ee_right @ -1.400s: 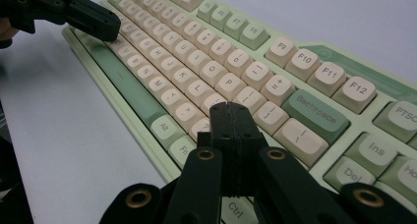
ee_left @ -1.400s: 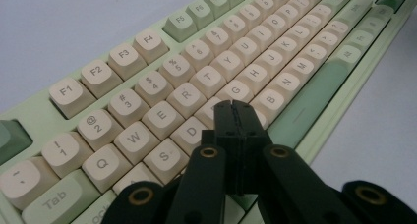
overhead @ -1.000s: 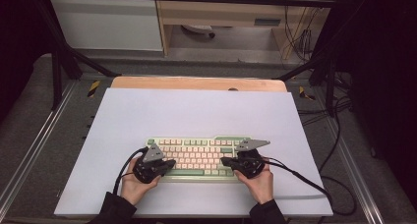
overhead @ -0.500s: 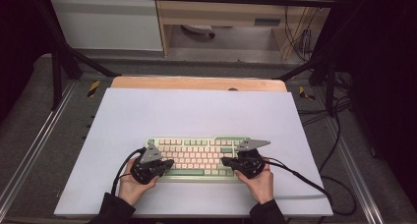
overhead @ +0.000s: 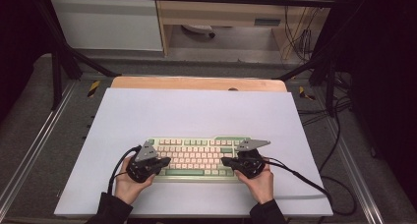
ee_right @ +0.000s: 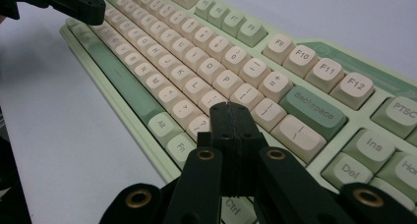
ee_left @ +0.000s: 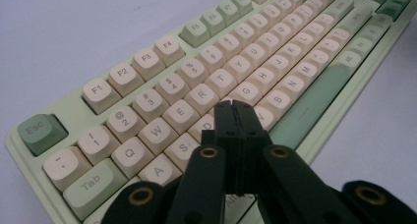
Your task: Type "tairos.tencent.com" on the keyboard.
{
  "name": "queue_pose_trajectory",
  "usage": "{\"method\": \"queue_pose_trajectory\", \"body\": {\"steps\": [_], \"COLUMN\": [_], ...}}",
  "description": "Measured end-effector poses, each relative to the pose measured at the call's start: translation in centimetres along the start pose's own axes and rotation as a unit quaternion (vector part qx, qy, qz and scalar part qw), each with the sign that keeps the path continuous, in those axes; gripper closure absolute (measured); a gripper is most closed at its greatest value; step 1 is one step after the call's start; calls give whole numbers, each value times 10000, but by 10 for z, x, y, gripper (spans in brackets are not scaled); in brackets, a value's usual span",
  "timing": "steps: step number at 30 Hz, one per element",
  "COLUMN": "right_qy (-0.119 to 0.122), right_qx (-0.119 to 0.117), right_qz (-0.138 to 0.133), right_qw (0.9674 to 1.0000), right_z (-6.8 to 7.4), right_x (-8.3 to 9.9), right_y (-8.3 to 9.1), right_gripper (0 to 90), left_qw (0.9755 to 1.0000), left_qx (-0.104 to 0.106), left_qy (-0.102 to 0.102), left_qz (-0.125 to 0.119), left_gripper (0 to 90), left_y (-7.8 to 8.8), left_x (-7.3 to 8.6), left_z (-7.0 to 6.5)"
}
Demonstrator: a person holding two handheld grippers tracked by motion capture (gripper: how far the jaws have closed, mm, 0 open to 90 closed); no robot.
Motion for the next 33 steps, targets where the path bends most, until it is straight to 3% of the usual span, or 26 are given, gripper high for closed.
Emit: {"method": "queue_pose_trajectory", "body": {"steps": [19, 33], "right_qy": [10, 15], "right_qx": [6, -4], "right_qz": [12, 17], "right_qw": [10000, 10000], "right_z": [0, 0], "right_x": [0, 0], "right_y": [0, -1], "right_gripper": [900, 900], "left_qw": [9998, 9992], "left_qx": [-165, -330], "left_qy": [60, 168], "left_qz": [-1, 149], "left_gripper": [899, 900], "left_y": [-9, -27], "left_x": [-17, -10], "left_z": [11, 20]}}
Point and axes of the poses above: each handheld gripper's, and its own axes: y roughly backward along the jaws, x roughly out of its underside, z roughly to its left, the point moved 2 cm from there along -y, roughly forward along the jaws, and after that the axes turned 10 degrees about -z, right-handed, at the moved point
